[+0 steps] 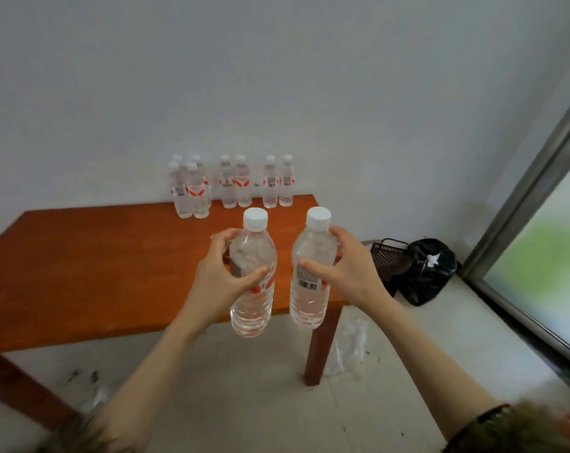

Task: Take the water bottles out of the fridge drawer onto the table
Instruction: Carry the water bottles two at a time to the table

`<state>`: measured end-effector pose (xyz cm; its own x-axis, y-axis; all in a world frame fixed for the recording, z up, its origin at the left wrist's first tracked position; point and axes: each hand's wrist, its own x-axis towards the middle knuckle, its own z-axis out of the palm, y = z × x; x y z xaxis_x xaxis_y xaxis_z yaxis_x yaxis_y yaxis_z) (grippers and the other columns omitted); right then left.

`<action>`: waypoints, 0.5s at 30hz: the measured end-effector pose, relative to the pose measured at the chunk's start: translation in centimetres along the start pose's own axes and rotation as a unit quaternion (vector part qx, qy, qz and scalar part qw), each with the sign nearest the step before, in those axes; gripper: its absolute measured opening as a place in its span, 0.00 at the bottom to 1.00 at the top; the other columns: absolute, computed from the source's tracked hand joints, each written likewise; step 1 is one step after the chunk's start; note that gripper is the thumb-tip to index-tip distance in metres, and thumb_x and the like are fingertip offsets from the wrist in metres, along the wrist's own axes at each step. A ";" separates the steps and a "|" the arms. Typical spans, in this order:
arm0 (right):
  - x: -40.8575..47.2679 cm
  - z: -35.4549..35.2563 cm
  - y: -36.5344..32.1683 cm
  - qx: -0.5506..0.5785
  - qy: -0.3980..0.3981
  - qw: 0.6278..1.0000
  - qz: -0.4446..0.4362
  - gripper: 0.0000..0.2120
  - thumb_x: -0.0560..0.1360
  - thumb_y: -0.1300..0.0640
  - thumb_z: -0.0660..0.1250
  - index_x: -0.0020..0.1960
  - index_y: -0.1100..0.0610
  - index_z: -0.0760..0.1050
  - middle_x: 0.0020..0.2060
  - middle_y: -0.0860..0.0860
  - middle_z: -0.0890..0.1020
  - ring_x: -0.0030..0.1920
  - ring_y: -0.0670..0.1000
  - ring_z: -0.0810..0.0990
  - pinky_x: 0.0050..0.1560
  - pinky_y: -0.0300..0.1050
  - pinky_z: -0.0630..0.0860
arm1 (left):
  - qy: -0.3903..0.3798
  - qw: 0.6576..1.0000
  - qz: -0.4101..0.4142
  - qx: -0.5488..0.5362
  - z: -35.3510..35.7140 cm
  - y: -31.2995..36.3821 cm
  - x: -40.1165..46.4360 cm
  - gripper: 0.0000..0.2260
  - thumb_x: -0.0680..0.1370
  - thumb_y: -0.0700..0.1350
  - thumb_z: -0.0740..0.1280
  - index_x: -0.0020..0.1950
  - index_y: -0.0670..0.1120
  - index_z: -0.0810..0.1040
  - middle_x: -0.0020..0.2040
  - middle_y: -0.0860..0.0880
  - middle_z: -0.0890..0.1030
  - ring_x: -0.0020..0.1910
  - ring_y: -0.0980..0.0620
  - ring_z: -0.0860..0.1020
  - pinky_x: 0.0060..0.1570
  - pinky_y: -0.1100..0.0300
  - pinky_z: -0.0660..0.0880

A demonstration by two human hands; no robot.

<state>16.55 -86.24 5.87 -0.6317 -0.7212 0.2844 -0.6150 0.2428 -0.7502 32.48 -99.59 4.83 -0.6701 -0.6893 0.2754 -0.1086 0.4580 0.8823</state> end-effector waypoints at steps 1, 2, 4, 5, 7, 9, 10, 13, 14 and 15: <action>1.8 1.1 0.3 0.001 -0.007 1.000 0.000 0.35 0.65 0.46 0.74 0.68 0.53 0.65 0.62 0.49 0.75 0.58 0.45 0.73 0.58 0.41 0.71 | 0.006 1.000 -0.008 0.002 -0.4 -1.0 1.5 0.30 0.67 0.47 0.75 0.60 0.60 0.62 0.54 0.64 0.70 0.52 0.63 0.72 0.45 0.73 0.68; 3.6 2.1 0.6 0.000 -0.013 1.000 -0.002 0.35 0.65 0.46 0.74 0.68 0.52 0.65 0.62 0.49 0.74 0.57 0.44 0.72 0.58 0.40 0.71 | 0.012 1.000 -0.017 0.004 -0.7 -2.0 3.1 0.30 0.67 0.48 0.75 0.60 0.60 0.62 0.56 0.63 0.70 0.53 0.62 0.71 0.47 0.72 0.68; 7.2 4.1 1.3 0.001 -0.025 1.000 -0.009 0.35 0.65 0.47 0.74 0.68 0.52 0.64 0.62 0.48 0.74 0.56 0.42 0.70 0.56 0.38 0.70 | 0.025 0.999 -0.030 0.008 -1.1 -4.2 6.5 0.30 0.66 0.49 0.75 0.62 0.60 0.62 0.60 0.58 0.71 0.57 0.57 0.71 0.52 0.65 0.71; 9.1 5.0 1.6 0.004 -0.034 0.999 -0.011 0.35 0.65 0.47 0.74 0.68 0.52 0.64 0.62 0.48 0.74 0.55 0.42 0.70 0.57 0.39 0.70 | 0.030 0.999 -0.036 0.013 -1.3 -5.1 8.2 0.31 0.66 0.49 0.75 0.63 0.59 0.62 0.62 0.56 0.71 0.59 0.56 0.71 0.55 0.62 0.71; 12.8 6.6 2.3 0.003 -0.050 0.999 -0.009 0.35 0.65 0.48 0.74 0.68 0.51 0.64 0.62 0.48 0.73 0.56 0.43 0.70 0.58 0.41 0.71 | 0.031 0.998 -0.051 0.024 -1.6 -6.9 11.9 0.34 0.66 0.50 0.76 0.67 0.56 0.62 0.65 0.54 0.71 0.60 0.56 0.70 0.57 0.60 0.71; 16.4 8.2 2.9 -0.006 -0.063 0.998 -0.006 0.35 0.65 0.48 0.75 0.67 0.50 0.64 0.61 0.47 0.74 0.55 0.42 0.70 0.56 0.39 0.70 | 0.027 0.997 -0.066 0.035 -2.0 -8.7 15.1 0.37 0.65 0.52 0.75 0.69 0.54 0.62 0.66 0.54 0.71 0.60 0.56 0.71 0.58 0.59 0.71; 18.2 9.1 3.2 -0.014 -0.071 0.997 -0.008 0.35 0.64 0.47 0.75 0.66 0.50 0.64 0.60 0.46 0.74 0.54 0.42 0.70 0.56 0.39 0.70 | 0.029 0.996 -0.075 0.041 -2.2 -9.6 16.6 0.37 0.65 0.53 0.75 0.70 0.54 0.62 0.67 0.54 0.71 0.61 0.55 0.72 0.58 0.58 0.71; 23.1 11.6 3.9 -0.020 -0.092 0.996 0.003 0.35 0.63 0.47 0.75 0.66 0.50 0.65 0.60 0.47 0.74 0.55 0.44 0.72 0.59 0.44 0.73 | 0.034 0.992 -0.108 0.054 -2.8 -12.0 20.9 0.37 0.65 0.52 0.75 0.70 0.52 0.62 0.68 0.52 0.71 0.61 0.55 0.71 0.60 0.56 0.71; 24.6 12.3 4.0 -0.018 -0.101 0.995 0.010 0.34 0.63 0.46 0.75 0.66 0.50 0.65 0.60 0.47 0.75 0.56 0.45 0.73 0.60 0.46 0.74 | 0.030 0.991 -0.119 0.056 -2.9 -12.9 22.3 0.37 0.65 0.52 0.75 0.70 0.51 0.62 0.68 0.51 0.71 0.62 0.54 0.72 0.61 0.54 0.71; 26.0 13.0 4.2 -0.011 -0.111 0.994 0.016 0.34 0.64 0.46 0.74 0.65 0.50 0.65 0.59 0.46 0.75 0.56 0.45 0.74 0.59 0.47 0.75 | 0.025 0.990 -0.125 0.061 -3.1 -13.7 23.7 0.37 0.65 0.52 0.75 0.71 0.51 0.62 0.68 0.50 0.71 0.63 0.52 0.72 0.62 0.53 0.71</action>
<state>3.71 -112.44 2.35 -0.5333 -0.8372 0.1209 -0.6084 0.2803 -0.7425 20.34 -123.91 0.44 -0.5739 -0.8153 0.0766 -0.3554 0.3323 0.8736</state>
